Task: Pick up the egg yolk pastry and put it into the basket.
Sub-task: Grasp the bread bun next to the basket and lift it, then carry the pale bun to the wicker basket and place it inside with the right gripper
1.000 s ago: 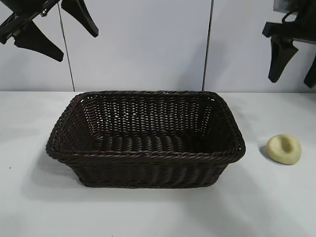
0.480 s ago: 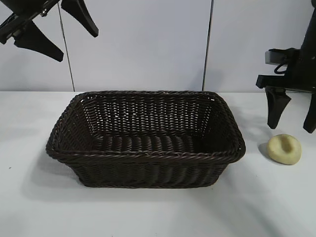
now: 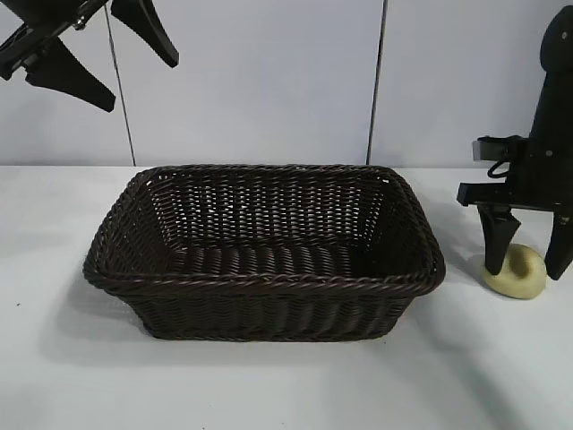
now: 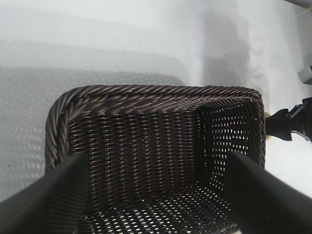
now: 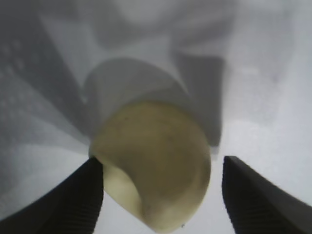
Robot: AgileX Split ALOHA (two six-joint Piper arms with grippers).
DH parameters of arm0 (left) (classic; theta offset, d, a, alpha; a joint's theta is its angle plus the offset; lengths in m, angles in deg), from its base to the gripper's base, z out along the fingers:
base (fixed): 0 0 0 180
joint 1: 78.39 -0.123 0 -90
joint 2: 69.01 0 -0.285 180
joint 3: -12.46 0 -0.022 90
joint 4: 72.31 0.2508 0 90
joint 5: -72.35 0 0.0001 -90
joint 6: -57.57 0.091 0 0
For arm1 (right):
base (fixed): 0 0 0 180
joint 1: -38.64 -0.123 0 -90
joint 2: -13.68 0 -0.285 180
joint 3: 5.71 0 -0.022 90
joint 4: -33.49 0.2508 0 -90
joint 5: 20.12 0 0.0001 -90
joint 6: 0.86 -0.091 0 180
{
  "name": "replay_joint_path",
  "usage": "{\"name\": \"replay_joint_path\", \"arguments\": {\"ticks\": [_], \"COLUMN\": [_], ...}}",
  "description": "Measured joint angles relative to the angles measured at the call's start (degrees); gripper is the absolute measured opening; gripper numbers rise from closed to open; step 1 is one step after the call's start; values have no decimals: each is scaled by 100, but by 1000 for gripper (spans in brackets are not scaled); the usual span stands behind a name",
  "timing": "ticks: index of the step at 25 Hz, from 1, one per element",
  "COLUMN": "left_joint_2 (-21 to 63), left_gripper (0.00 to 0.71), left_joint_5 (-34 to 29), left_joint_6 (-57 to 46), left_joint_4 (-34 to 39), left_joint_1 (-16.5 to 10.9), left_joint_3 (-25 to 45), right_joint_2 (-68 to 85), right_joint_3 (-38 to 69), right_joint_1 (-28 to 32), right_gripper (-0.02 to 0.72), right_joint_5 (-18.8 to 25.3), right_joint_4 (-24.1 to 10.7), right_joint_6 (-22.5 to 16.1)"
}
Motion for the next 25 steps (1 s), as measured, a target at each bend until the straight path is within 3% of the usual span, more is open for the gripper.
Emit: {"name": "replay_joint_path", "arguments": {"ticks": [4, 7, 20, 25], "left_joint_2": [0, 0, 0, 0], "left_gripper": [559, 559, 559, 559], "left_joint_5": [0, 0, 0, 0], "left_joint_6": [0, 0, 0, 0], "left_joint_4": [0, 0, 0, 0], "left_joint_1": [0, 0, 0, 0], "left_joint_3": [0, 0, 0, 0], "right_joint_2": [-4, 1, 1170, 1781], "right_joint_3": [0, 0, 0, 0], "right_joint_1": [0, 0, 0, 0], "right_gripper": [168, 100, 75, 75], "right_joint_5": [-16, -3, 86, 144], "right_joint_4": [0, 57, 823, 952], "right_joint_6": [0, 56, 346, 346]}}
